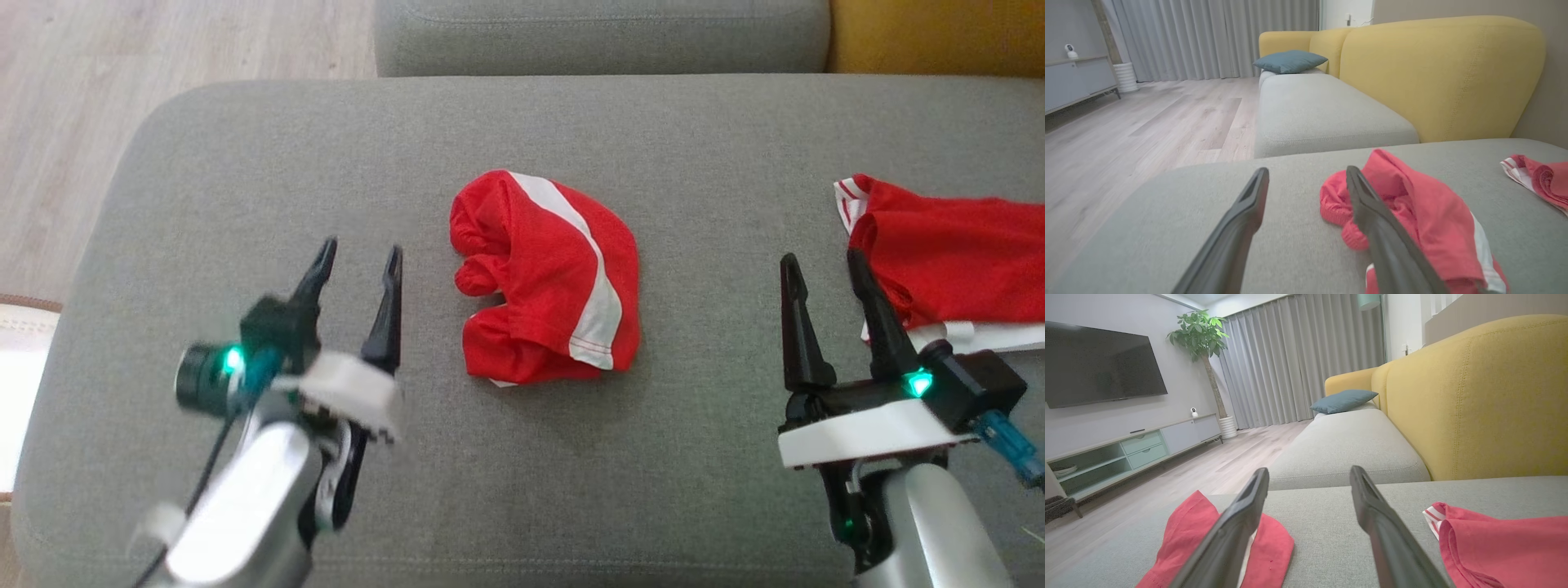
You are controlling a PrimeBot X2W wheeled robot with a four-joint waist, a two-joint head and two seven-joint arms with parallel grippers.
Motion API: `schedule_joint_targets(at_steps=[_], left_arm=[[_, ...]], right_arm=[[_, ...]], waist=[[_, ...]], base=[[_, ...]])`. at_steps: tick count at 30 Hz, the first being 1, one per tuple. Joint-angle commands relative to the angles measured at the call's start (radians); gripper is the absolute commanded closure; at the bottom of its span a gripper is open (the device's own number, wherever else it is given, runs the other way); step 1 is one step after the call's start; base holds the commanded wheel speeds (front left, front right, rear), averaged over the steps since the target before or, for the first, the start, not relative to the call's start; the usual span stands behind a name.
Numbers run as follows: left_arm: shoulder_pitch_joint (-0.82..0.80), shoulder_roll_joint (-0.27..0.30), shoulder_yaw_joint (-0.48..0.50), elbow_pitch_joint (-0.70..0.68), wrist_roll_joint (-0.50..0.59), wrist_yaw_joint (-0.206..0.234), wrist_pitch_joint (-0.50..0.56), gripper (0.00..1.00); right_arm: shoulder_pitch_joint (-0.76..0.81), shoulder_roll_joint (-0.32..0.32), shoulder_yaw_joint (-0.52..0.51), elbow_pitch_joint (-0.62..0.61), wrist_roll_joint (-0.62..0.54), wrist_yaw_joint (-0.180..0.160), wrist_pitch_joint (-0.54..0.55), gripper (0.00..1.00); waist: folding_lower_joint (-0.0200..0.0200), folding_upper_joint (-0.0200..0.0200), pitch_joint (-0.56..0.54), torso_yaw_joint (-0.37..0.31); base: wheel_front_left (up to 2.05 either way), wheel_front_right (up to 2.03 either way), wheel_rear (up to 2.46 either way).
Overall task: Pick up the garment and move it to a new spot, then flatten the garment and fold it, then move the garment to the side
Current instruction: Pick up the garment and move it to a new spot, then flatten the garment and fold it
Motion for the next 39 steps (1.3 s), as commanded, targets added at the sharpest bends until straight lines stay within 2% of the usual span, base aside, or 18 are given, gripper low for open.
schedule_joint_targets(at_steps=[1, 5, 8, 16, 21, 25, 30, 39], left_arm=[[0.005, 0.030, 0.067, -0.064, 0.021, 0.014, -0.012, 0.00], [0.113, 0.014, 0.139, -0.149, 0.062, 0.023, -0.012, 0.00], [0.164, -0.004, 0.180, -0.197, 0.112, 0.010, -0.012, 0.00], [0.218, -0.062, 0.259, -0.210, 0.182, -0.055, -0.012, 0.00], [0.214, -0.088, 0.286, -0.192, 0.202, -0.085, -0.012, 0.00], [0.208, -0.117, 0.297, -0.171, 0.223, -0.114, -0.012, 0.00], [0.196, -0.148, 0.313, -0.147, 0.247, -0.143, -0.012, 0.00], [0.197, -0.181, 0.344, -0.118, 0.280, -0.181, -0.012, 0.00]], right_arm=[[-0.014, -0.001, 0.021, -0.030, -0.002, 0.007, -0.005, 0.00], [-0.005, -0.001, 0.012, -0.030, 0.002, 0.007, -0.006, 0.00], [0.001, -0.001, 0.004, -0.027, 0.003, 0.007, -0.007, 0.00], [0.002, -0.001, 0.007, -0.022, 0.009, 0.007, 0.000, 0.00], [-0.008, -0.001, 0.078, -0.010, 0.072, 0.007, 0.037, 0.00], [-0.034, -0.001, 0.163, 0.038, 0.124, 0.007, 0.097, 0.00], [-0.075, -0.001, 0.213, 0.136, 0.158, 0.007, 0.158, 0.00], [-0.144, -0.001, 0.220, 0.276, 0.194, 0.007, 0.152, 0.00]], waist=[[0.0000, 0.0000, -0.005, 0.003], [0.0000, 0.0000, -0.008, 0.008], [0.0000, 0.0000, -0.009, 0.014], [0.0000, 0.0000, -0.003, 0.029], [0.0000, 0.0000, 0.016, 0.041], [0.0000, 0.0000, 0.041, 0.062], [0.0000, 0.0000, 0.067, 0.104], [0.0000, 0.0000, 0.093, 0.172]], base=[[0.00, 0.00, 0.00], [0.00, 0.00, 0.00], [0.00, 0.00, 0.00], [0.00, 0.00, 0.00], [0.00, 0.00, 0.00], [0.00, 0.00, 0.00], [0.00, 0.00, 0.00], [0.00, 0.00, 0.00]])
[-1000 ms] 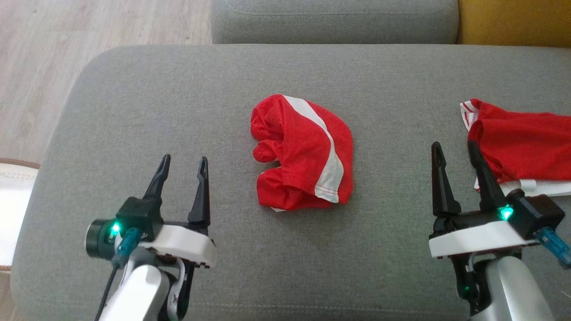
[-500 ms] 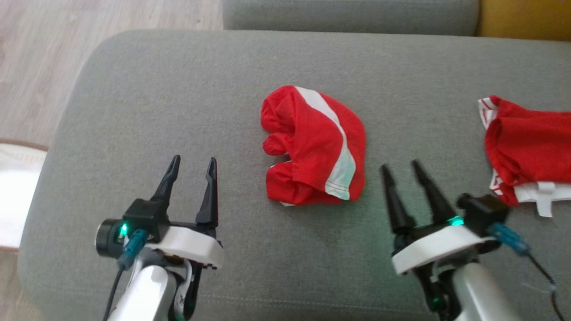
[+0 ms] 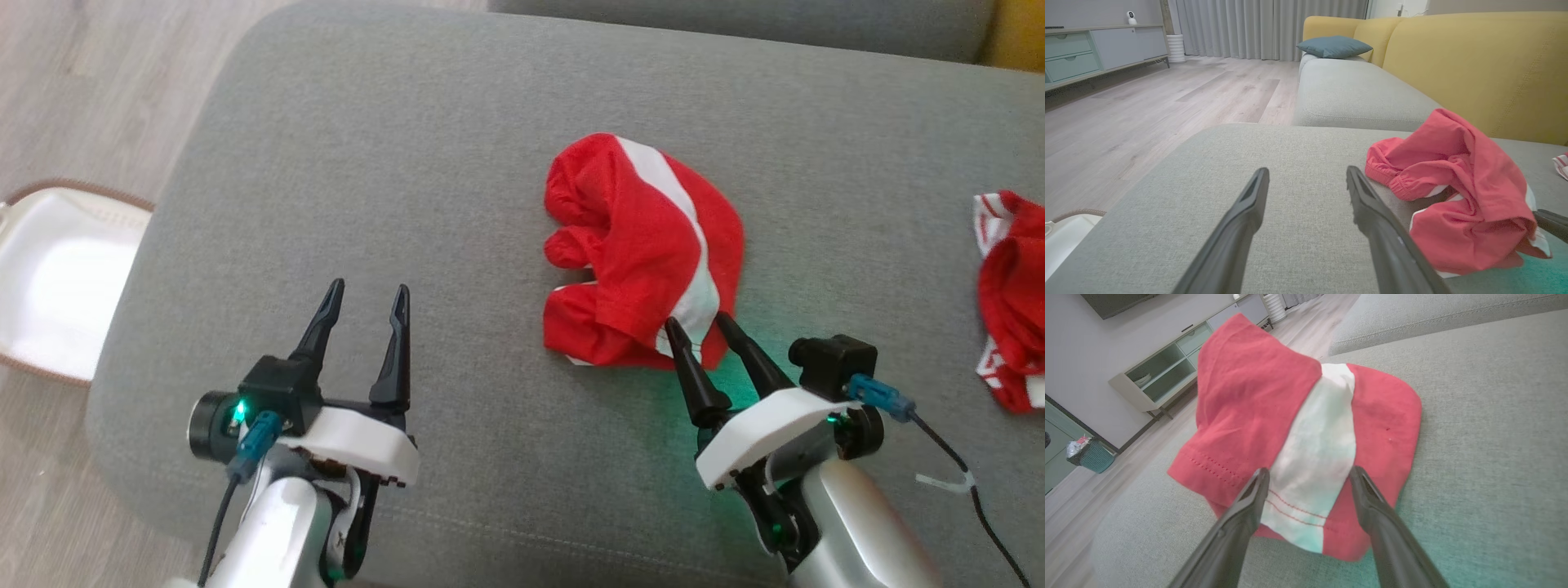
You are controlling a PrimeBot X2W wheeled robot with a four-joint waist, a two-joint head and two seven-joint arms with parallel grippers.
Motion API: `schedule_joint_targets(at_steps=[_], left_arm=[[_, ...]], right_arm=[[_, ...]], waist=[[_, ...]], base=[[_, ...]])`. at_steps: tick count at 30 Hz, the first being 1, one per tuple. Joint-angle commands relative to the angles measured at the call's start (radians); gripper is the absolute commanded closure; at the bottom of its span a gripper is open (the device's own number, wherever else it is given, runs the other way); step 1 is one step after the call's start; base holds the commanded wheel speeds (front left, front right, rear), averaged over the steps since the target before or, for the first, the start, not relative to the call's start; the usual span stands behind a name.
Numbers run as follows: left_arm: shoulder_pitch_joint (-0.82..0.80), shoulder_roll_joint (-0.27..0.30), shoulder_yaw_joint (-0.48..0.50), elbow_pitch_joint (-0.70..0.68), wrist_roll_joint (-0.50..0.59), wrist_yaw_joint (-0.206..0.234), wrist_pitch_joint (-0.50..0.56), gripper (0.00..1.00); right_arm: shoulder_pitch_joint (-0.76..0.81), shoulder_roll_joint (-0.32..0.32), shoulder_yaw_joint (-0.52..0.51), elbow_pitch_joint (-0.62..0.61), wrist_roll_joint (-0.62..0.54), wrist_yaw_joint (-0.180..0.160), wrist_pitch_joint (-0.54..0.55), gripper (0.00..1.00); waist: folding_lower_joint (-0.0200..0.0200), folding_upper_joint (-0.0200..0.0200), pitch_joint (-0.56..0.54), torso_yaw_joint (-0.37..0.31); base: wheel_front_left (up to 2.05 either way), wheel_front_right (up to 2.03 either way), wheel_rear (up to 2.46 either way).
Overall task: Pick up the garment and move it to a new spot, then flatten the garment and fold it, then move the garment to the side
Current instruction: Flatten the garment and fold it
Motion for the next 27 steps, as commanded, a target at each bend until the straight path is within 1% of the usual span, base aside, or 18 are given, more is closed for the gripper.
schedule_joint_targets(at_steps=[1, 7, 8, 9, 10, 15, 21, 24, 25, 27], left_arm=[[-0.040, 0.000, 0.044, -0.025, 0.013, -0.006, -0.012, 0.00], [-0.034, -0.013, 0.065, -0.023, 0.031, -0.022, -0.012, 0.00], [-0.034, -0.015, 0.068, -0.022, 0.034, -0.024, -0.012, 0.00], [-0.034, -0.017, 0.071, -0.021, 0.037, -0.025, -0.012, 0.00], [-0.035, -0.021, 0.075, -0.019, 0.042, -0.029, -0.012, 0.00], [-0.033, -0.029, 0.089, -0.014, 0.053, -0.035, -0.012, 0.00], [-0.027, -0.036, 0.105, -0.011, 0.059, -0.044, -0.012, 0.00], [-0.024, -0.040, 0.108, -0.009, 0.061, -0.047, -0.012, 0.00], [-0.024, -0.040, 0.108, -0.009, 0.061, -0.047, -0.012, 0.00], [-0.020, -0.043, 0.111, -0.008, 0.062, -0.048, -0.012, 0.00]], right_arm=[[-0.041, 0.000, 0.021, -0.013, 0.010, 0.007, -0.019, 0.00], [-0.062, 0.000, 0.027, 0.030, 0.020, 0.007, -0.039, 0.00], [-0.064, 0.000, 0.029, 0.035, 0.022, 0.007, -0.041, 0.02], [-0.067, 0.000, 0.031, 0.040, 0.025, 0.007, -0.044, 0.38], [-0.073, 0.000, 0.037, 0.049, 0.029, 0.007, -0.049, 1.00], [-0.085, 0.000, 0.035, 0.070, 0.030, 0.007, -0.068, 1.00], [-0.089, 0.000, 0.004, 0.085, 0.018, 0.007, -0.089, 1.00], [-0.101, 0.000, -0.043, 0.084, -0.023, 0.007, -0.097, 1.00], [-0.101, 0.000, -0.043, 0.084, -0.023, 0.007, -0.097, 1.00], [-0.120, 0.000, -0.088, 0.076, -0.071, 0.007, -0.094, 1.00]], waist=[[0.0000, 0.0000, 0.007, 0.017], [0.0000, 0.0000, 0.012, 0.029], [0.0000, 0.0000, 0.012, 0.029], [0.0000, 0.0000, 0.013, 0.028], [0.0000, 0.0000, 0.013, 0.026], [0.0000, 0.0000, 0.004, 0.010], [0.0000, 0.0000, -0.014, -0.010], [0.0000, 0.0000, -0.026, -0.020], [0.0000, 0.0000, -0.026, -0.020], [0.0000, 0.0000, -0.035, -0.027]], base=[[0.00, 0.00, 0.00], [0.00, 0.00, 0.00], [0.00, 0.00, 0.00], [0.00, 0.00, 0.00], [0.00, 0.00, 0.00], [0.00, 0.00, 0.00], [0.00, 0.00, 0.00], [0.00, 0.00, 0.00], [0.00, 0.00, 0.00], [0.00, 0.00, 0.00]])
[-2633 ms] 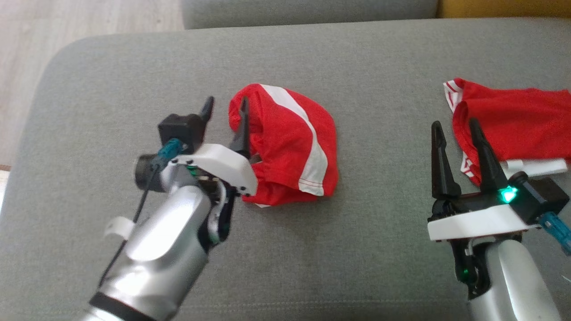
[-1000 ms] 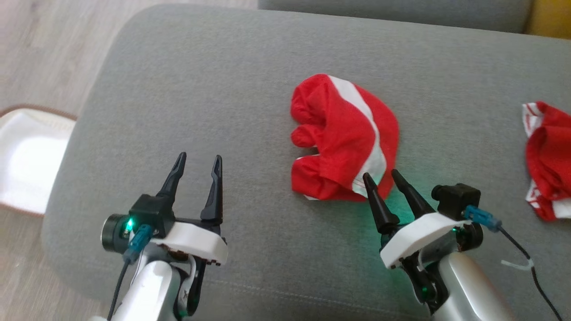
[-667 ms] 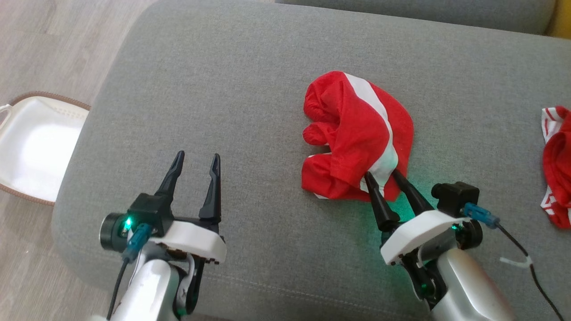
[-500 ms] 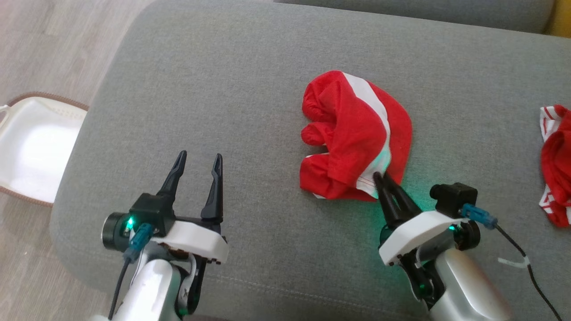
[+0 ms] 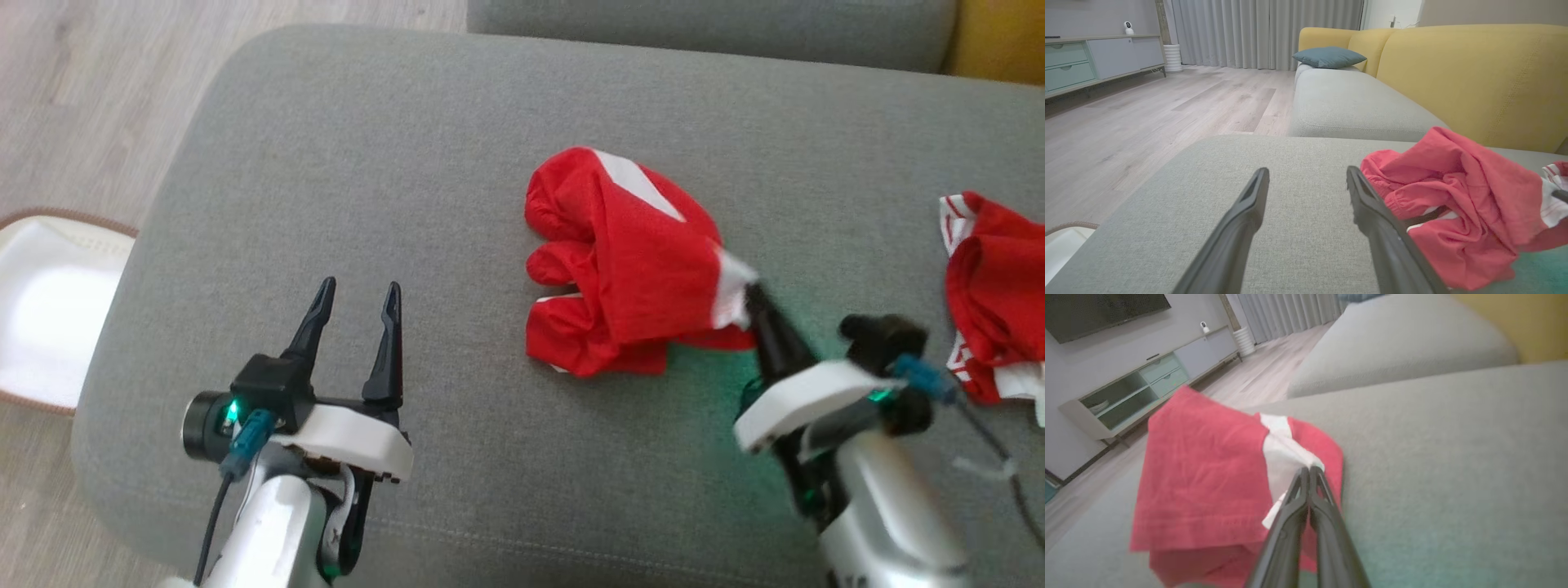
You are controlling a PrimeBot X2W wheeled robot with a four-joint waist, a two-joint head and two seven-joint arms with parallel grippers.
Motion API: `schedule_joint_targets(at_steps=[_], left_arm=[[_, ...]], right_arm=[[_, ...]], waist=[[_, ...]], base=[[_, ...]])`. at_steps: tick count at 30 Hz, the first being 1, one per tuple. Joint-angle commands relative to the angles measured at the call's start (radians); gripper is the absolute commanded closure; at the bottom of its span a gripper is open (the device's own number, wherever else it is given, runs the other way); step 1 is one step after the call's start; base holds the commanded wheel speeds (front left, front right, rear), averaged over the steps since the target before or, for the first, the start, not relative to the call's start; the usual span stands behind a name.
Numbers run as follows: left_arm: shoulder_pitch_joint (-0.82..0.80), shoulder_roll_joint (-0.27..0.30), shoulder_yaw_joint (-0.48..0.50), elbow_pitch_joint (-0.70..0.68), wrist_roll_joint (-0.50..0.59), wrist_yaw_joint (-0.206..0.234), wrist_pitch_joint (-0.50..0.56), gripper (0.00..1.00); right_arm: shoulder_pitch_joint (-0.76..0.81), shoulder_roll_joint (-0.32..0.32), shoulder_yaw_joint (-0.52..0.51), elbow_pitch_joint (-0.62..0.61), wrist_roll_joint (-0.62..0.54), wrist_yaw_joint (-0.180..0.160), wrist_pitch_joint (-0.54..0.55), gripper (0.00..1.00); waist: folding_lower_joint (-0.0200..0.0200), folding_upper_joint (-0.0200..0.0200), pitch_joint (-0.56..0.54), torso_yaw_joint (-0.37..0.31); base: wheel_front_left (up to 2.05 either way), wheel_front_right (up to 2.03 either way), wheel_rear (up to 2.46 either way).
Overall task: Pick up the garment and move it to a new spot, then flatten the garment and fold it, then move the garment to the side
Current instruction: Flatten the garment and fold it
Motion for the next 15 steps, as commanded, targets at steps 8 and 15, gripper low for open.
schedule_joint_targets(at_steps=[8, 15], left_arm=[[-0.013, -0.003, 0.050, -0.030, 0.005, -0.006, -0.012, 0.00], [-0.004, -0.006, 0.058, -0.034, 0.000, -0.004, -0.012, 0.00]], right_arm=[[-0.269, -0.042, -0.098, -0.122, -0.187, 0.007, 0.083, 1.00], [-0.562, -0.162, -0.064, -0.122, -0.266, 0.007, 0.075, 1.00]], waist=[[0.0000, 0.0000, -0.039, -0.019], [0.0000, 0.0000, -0.066, -0.007]], base=[[0.00, 0.00, 0.00], [0.00, 0.00, 0.00]])
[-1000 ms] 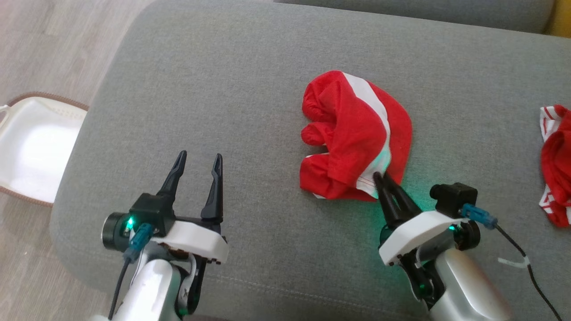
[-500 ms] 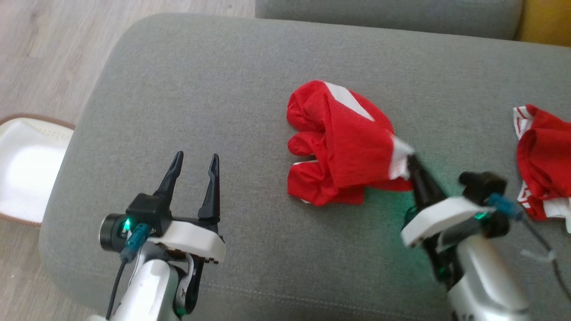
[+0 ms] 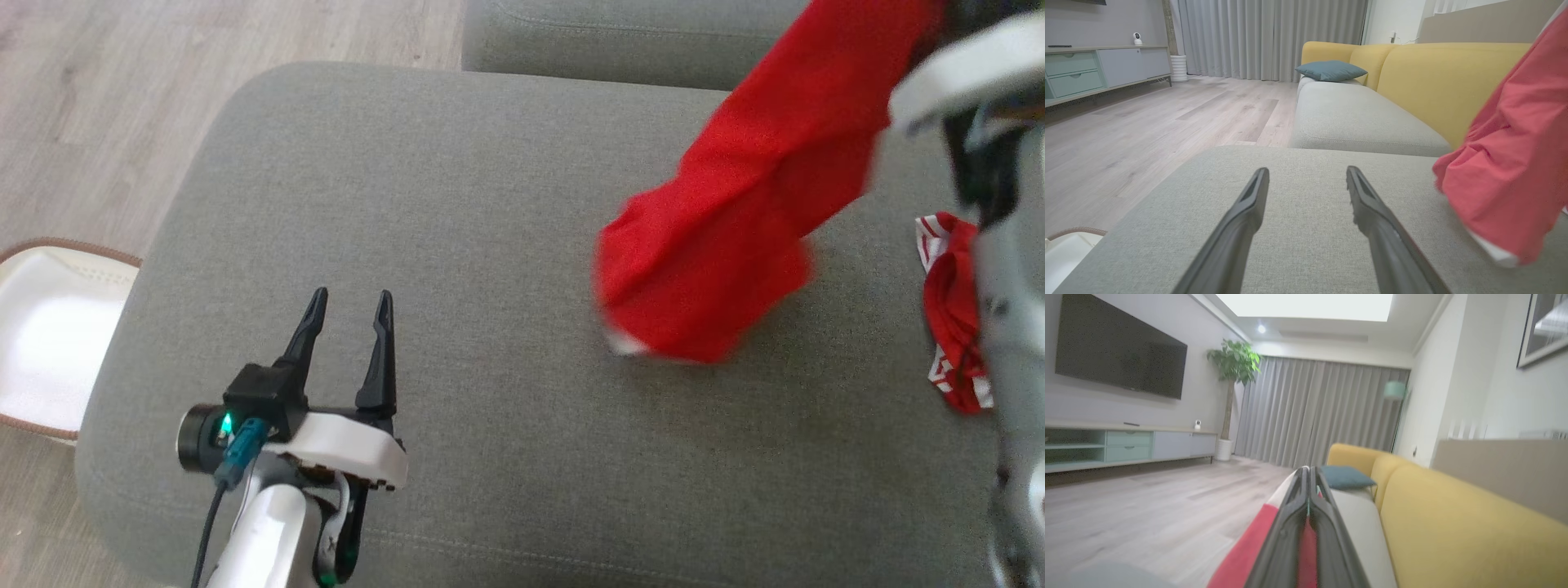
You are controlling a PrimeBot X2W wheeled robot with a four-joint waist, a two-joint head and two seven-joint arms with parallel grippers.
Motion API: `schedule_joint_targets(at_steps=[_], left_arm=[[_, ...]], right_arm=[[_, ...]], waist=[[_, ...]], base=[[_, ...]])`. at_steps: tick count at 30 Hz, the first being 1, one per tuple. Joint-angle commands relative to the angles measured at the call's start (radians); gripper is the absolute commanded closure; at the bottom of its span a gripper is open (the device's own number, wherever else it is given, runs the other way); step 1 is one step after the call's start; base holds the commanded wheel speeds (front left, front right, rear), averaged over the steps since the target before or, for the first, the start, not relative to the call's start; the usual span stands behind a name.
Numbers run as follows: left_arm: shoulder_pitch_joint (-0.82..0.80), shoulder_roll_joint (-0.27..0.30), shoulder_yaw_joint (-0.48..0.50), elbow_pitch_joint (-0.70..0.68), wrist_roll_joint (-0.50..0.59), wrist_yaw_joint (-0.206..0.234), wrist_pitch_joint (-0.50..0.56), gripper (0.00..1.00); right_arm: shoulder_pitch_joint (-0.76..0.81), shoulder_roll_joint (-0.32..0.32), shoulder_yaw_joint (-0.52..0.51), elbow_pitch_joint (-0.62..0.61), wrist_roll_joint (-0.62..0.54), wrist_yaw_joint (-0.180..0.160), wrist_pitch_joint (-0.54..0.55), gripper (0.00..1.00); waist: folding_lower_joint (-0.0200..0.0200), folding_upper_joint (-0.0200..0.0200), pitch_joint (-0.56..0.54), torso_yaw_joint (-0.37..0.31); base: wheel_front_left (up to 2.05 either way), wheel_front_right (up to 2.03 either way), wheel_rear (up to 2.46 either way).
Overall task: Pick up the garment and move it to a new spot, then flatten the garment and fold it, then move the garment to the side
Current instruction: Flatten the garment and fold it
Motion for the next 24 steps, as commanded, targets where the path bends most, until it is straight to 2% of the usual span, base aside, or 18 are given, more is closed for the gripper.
schedule_joint_targets(at_steps=[1, 5, 9, 16, 24], left_arm=[[-0.020, 0.002, 0.039, -0.037, -0.001, 0.002, -0.012, 0.00], [-0.009, 0.001, 0.047, -0.045, -0.006, 0.006, -0.012, 0.00], [0.003, 0.001, 0.054, -0.052, -0.009, 0.011, -0.012, 0.00], [0.008, 0.001, 0.059, -0.057, -0.011, 0.013, -0.012, 0.00], [-0.003, 0.001, 0.052, -0.054, -0.012, 0.010, -0.012, 0.00]], right_arm=[[-0.087, -0.001, 0.042, -0.031, -0.016, 0.007, -0.028, 1.00], [-0.161, 0.010, 0.089, -0.026, -0.019, 0.007, -0.095, 1.00], [-0.113, 0.045, 0.186, -0.046, 0.024, 0.007, -0.133, 1.00], [0.133, 0.075, 0.326, -0.111, 0.126, 0.007, -0.105, 1.00], [0.464, 0.081, 0.321, -0.188, 0.191, 0.007, -0.035, 1.00]], waist=[[0.0000, 0.0000, -0.006, 0.006], [0.0000, 0.0000, -0.013, 0.011], [0.0000, 0.0000, -0.015, 0.007], [0.0000, 0.0000, -0.007, -0.025], [0.0000, 0.0000, 0.004, -0.076]], base=[[0.00, 0.00, 0.00], [0.00, 0.00, 0.00], [0.00, 0.00, 0.00], [0.00, 0.00, 0.00], [0.00, 0.00, 0.00]])
